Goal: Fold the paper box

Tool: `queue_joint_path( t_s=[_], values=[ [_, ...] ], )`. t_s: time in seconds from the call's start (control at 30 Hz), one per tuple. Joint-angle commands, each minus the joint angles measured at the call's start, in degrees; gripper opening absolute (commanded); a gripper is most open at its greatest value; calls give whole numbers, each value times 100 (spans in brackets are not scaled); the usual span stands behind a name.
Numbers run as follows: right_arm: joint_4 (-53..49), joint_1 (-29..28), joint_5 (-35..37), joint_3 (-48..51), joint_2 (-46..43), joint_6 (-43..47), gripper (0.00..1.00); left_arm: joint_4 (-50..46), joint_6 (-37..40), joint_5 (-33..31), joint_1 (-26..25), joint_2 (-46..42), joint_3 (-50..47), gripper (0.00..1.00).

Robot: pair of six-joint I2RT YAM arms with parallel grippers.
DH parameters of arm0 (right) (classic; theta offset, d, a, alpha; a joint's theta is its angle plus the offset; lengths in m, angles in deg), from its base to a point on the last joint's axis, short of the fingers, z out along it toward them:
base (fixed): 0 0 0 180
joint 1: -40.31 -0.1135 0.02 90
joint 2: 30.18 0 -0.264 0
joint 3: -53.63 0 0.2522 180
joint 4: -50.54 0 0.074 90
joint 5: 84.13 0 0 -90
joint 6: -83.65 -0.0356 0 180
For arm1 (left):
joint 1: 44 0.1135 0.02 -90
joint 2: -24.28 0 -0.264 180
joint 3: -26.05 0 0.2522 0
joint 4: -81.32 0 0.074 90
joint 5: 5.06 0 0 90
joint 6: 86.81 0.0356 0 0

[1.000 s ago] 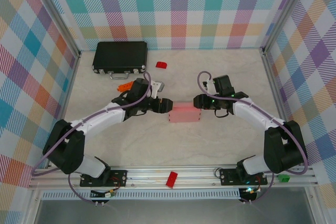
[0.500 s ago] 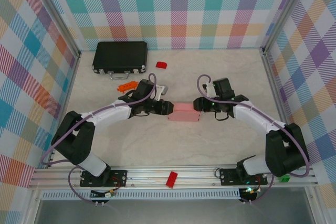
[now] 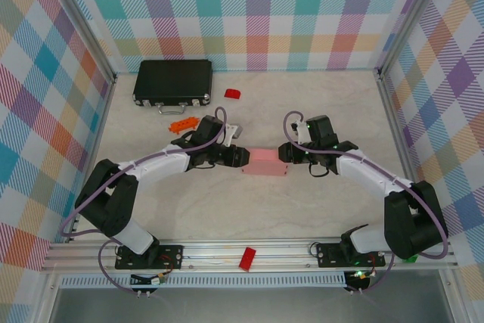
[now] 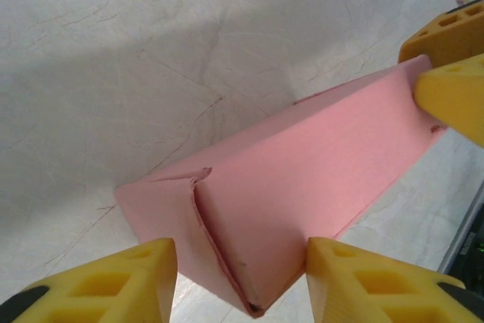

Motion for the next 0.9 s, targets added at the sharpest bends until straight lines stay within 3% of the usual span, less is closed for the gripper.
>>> queue_joint_path(
  t_s=[0.0, 0.33, 0.5, 0.87],
  values=[
    [-641, -94, 187, 181, 97, 46, 45, -60, -82, -234, -79, -258, -178, 56],
    [-713, -97, 222, 71, 94, 35, 46, 143, -387, -566, -44, -485, -173, 60],
    [-707, -93, 200, 62, 104, 39, 46, 144, -390, -483, -35, -378, -144, 48],
    [-419, -167, -99, 315, -27, 132, 42, 92, -141, 378, -52, -1, -240, 42]
  ],
)
